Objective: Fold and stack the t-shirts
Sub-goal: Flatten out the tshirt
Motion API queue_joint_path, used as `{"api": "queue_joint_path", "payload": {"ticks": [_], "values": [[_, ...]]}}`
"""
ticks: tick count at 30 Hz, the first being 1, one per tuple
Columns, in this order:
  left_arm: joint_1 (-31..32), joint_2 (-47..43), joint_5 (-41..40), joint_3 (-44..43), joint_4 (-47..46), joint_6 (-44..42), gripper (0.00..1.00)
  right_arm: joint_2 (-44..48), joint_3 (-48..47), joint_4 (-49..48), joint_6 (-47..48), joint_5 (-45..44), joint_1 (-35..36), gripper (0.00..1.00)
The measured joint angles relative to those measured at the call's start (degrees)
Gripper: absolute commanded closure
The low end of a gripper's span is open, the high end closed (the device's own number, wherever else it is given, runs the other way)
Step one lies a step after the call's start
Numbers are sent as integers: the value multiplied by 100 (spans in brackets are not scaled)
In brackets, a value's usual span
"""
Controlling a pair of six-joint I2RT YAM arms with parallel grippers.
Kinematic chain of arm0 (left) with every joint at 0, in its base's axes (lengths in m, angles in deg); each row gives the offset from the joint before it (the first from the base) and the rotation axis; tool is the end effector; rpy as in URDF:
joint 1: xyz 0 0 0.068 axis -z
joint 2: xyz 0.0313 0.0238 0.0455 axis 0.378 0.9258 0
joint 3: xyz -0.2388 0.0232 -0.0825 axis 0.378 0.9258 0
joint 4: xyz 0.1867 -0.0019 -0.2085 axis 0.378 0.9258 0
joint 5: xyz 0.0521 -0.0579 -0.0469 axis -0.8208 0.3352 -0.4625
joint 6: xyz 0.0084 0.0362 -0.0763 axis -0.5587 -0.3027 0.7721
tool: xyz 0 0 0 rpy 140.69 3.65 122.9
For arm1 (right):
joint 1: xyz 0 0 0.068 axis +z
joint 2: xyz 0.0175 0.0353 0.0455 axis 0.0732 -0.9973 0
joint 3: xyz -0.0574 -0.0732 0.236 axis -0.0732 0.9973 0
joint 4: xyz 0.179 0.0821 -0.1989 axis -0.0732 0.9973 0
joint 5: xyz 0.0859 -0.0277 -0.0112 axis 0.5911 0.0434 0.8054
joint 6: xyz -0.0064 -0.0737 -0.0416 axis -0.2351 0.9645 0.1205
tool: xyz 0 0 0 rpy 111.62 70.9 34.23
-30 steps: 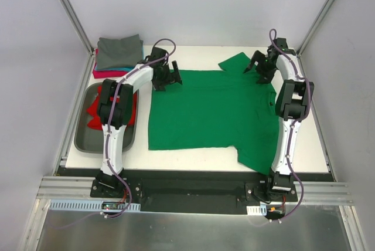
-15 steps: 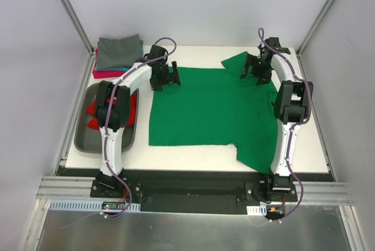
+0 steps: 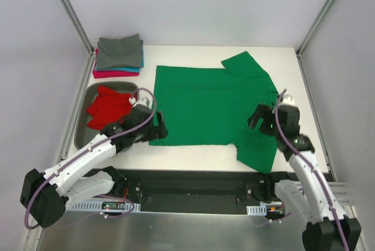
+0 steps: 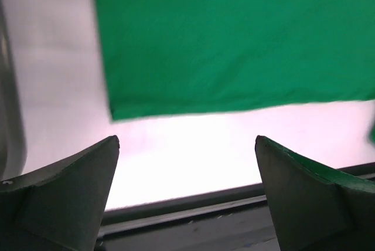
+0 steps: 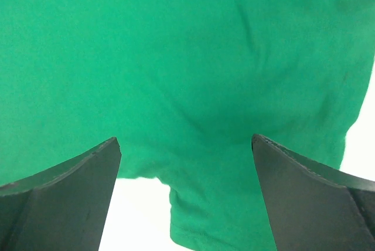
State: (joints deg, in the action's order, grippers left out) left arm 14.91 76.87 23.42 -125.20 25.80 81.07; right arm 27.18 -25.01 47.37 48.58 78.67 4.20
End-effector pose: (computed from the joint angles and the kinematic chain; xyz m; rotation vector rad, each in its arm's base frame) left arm 0.2218 -0.1580 0.2145 -0.1181 2.3302 -0.5843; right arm 0.2507 0.0375 0.2410 -0.0665 2.1235 0.1465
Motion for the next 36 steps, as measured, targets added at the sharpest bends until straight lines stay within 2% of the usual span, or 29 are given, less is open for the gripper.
{"api": "queue_joint_path", "payload": {"ticks": [3,7,10,18,29,36], "values": [[35,-487,-85,938,216,472,6,992,1488,-354,-494,90,-13,4],[44,-734,-297,1368,354,966,18,1550,2190,-431,-887,238,-24,4],[44,-684,-546,1373,284,1237,25,1683,2214,-566,-999,308,-24,4],[44,-39,-1126,1373,203,1947,57,1370,2179,-579,-1008,402,-28,4],[44,828,-1561,1231,168,2555,61,1421,2157,-553,-935,483,-28,4],[44,1558,-1421,848,-42,2538,78,1443,2157,-535,-837,426,-28,4]]}}
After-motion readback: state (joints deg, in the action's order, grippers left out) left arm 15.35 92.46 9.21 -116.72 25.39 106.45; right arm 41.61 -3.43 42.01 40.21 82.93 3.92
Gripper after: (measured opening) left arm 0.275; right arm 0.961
